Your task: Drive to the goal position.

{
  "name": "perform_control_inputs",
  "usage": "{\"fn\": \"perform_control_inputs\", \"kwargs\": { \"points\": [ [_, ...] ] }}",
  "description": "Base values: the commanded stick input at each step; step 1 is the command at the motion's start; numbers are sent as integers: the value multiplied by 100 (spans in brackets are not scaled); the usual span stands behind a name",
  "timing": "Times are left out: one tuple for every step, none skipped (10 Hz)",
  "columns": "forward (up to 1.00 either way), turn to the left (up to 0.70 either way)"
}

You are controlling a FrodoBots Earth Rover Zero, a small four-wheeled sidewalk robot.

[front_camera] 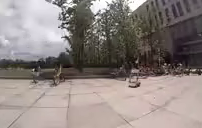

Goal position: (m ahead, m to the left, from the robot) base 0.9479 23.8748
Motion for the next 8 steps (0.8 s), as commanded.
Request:
{"fn": "perform_control_inputs", "kwargs": {
  "points": [
    [0,70],
    [0,70],
    [0,70],
    [0,70],
    [0,70],
    [0,70],
    [0,70],
    [0,70]
  ]
}}
